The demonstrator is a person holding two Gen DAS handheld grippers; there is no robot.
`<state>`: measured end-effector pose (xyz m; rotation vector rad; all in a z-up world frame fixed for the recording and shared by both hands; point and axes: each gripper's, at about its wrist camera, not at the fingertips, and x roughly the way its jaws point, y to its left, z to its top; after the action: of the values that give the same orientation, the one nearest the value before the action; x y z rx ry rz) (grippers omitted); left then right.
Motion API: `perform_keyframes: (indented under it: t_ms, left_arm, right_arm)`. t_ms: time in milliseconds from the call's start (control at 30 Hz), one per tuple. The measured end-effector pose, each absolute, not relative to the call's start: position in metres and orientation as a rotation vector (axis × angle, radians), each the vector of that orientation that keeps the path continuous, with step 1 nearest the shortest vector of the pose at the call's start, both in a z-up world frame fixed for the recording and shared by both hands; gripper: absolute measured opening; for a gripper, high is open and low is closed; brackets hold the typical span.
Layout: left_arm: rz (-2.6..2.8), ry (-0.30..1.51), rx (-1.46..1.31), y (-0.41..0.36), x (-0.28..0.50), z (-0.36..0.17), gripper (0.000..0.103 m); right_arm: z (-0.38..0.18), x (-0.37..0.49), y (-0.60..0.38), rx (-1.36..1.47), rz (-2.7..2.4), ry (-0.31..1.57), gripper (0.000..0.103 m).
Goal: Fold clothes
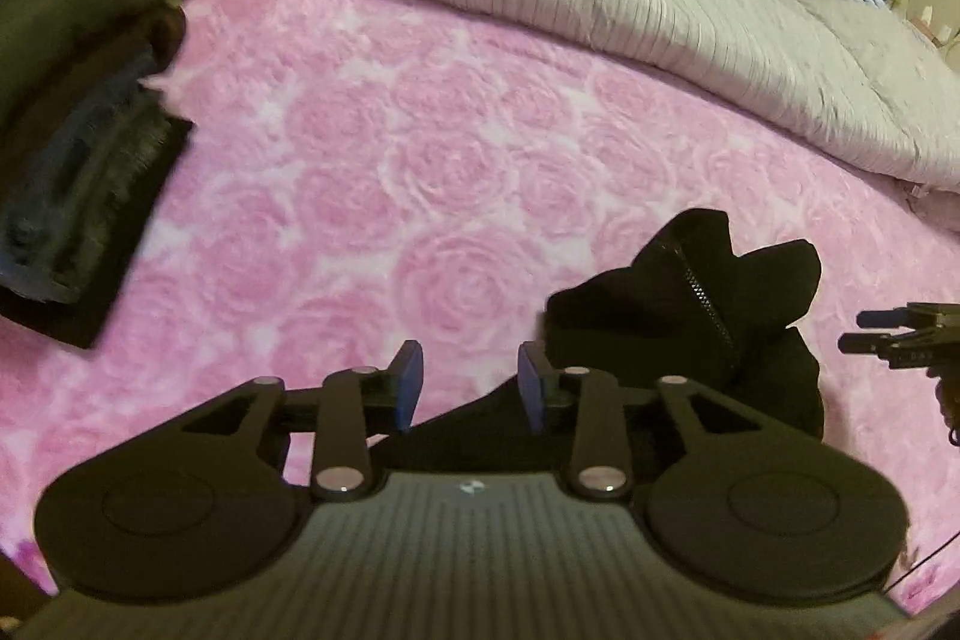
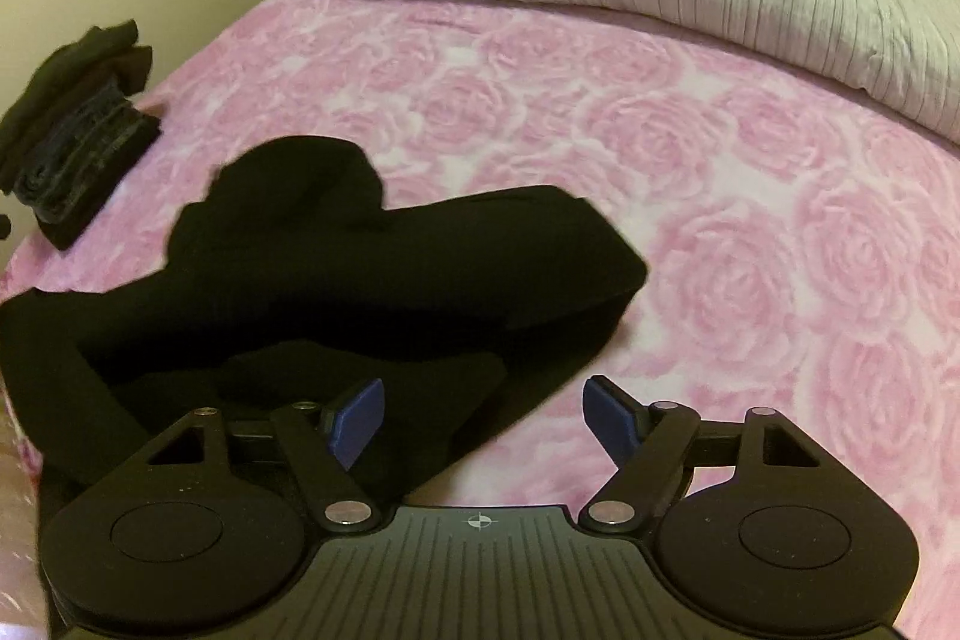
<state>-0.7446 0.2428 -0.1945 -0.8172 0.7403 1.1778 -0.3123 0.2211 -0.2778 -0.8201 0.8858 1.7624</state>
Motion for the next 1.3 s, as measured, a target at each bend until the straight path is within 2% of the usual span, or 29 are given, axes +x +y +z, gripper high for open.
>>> perform_keyframes:
  t_ms: [200, 300, 400, 433, 467, 500, 600, 733, 867, 967, 1000, 1167, 1200, 1233, 1267, 1300]
  left_arm:
    - [1.180, 0.873, -0.820, 0.251, -0.718, -0.227, 0.030]
    - [1.179, 0.870, -0.856, 0.248, -0.718, -0.233, 0.029]
    - [1.155, 0.882, -0.852, 0.243, -0.715, -0.230, 0.029]
    - [1.144, 0.898, -0.847, 0.246, -0.716, -0.230, 0.029]
    - [1.133, 0.913, -0.843, 0.249, -0.717, -0.230, 0.029]
    - [1.122, 0.928, -0.838, 0.251, -0.718, -0.230, 0.029]
    - [1.088, 0.972, -0.824, 0.259, -0.721, -0.230, 0.029]
    - [1.002, 1.031, -0.824, 0.277, -0.727, -0.240, 0.029]
    - [0.852, 1.124, -0.922, 0.293, -0.740, -0.275, 0.029]
    - [0.842, 1.165, -0.963, 0.296, -0.755, -0.291, 0.029]
    - [0.855, 1.159, -0.969, 0.297, -0.762, -0.292, 0.029]
    - [0.842, 1.022, -1.136, 0.300, -0.793, -0.299, 0.029]
    - [0.810, 0.992, -1.178, 0.299, -0.795, -0.303, 0.029]
    - [0.797, 0.976, -1.202, 0.299, -0.794, -0.306, 0.029]
    - [0.791, 0.941, -1.247, 0.296, -0.797, -0.309, 0.029]
    - [0.784, 0.906, -1.290, 0.293, -0.800, -0.312, 0.029]
  right_arm:
    - [-0.290, -0.272, 0.257, -0.812, 1.866, 0.827, 0.077]
    - [-0.305, -0.259, 0.283, -0.816, 1.956, 0.789, 0.077]
    - [-0.328, -0.258, 0.304, -0.794, 2.052, 0.839, 0.076]
    - [-0.333, -0.260, 0.305, -0.783, 2.085, 0.870, 0.071]
    - [-0.336, -0.264, 0.303, -0.776, 2.111, 0.903, 0.052]
    - [-0.338, -0.268, 0.300, -0.772, 2.134, 0.932, 0.009]
    - [-0.334, -0.281, 0.265, -0.846, 2.152, 0.928, 0.007]
    - [-0.325, -0.271, 0.217, -0.781, 2.085, 1.008, 0.007]
    - [-0.320, -0.265, 0.200, -0.712, 2.032, 1.047, 0.007]
    - [-0.314, -0.271, 0.204, -0.710, 2.028, 0.990, 0.009]
    - [-0.313, -0.275, 0.207, -0.725, 2.029, 0.962, 0.013]
    - [-0.321, -0.282, 0.215, -0.750, 1.984, 0.904, 0.016]
    - [-0.323, -0.281, 0.216, -0.752, 1.971, 0.905, 0.026]
    - [-0.324, -0.280, 0.217, -0.754, 1.958, 0.906, 0.041]
    - [-0.326, -0.279, 0.219, -0.753, 1.947, 0.906, 0.049]
    - [-0.326, -0.278, 0.218, -0.737, 1.945, 0.896, 0.060]
